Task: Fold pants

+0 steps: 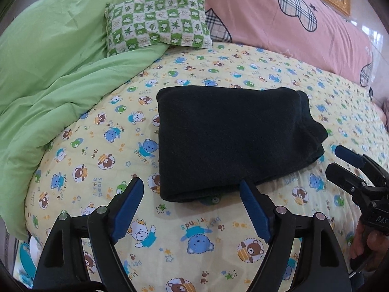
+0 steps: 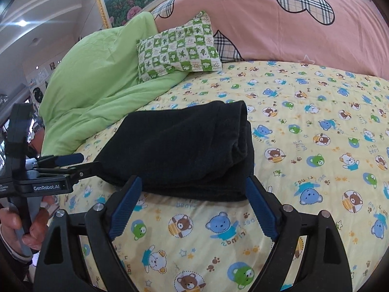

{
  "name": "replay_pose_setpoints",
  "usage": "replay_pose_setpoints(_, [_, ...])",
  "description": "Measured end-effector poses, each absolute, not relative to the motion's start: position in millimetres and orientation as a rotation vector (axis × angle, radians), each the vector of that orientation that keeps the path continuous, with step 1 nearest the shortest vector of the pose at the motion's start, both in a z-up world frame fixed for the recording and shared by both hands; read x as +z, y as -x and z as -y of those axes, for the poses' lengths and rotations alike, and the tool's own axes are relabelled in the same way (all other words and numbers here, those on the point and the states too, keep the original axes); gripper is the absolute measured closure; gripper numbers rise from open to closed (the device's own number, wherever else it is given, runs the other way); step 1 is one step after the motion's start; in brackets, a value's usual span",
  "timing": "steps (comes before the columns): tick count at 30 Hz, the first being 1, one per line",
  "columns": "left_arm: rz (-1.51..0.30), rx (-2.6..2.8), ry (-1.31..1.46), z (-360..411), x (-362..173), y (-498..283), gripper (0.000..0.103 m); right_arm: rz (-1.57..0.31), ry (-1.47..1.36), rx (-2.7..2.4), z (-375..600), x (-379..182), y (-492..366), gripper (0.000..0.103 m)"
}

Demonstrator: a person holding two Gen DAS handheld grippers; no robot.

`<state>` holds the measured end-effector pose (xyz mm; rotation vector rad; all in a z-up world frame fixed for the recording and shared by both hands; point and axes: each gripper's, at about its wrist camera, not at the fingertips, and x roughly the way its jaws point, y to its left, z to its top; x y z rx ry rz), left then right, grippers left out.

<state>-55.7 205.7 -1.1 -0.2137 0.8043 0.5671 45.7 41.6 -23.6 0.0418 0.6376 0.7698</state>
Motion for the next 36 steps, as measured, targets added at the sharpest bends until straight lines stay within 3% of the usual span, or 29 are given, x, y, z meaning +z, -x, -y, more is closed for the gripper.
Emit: replay_pose_setpoints(36, [-0.791,0.540,0.219,-201.7,-4.7,62.3,0.020,-0.617,0.144,0.739,-70.7,-20.2,-36.8,0.016])
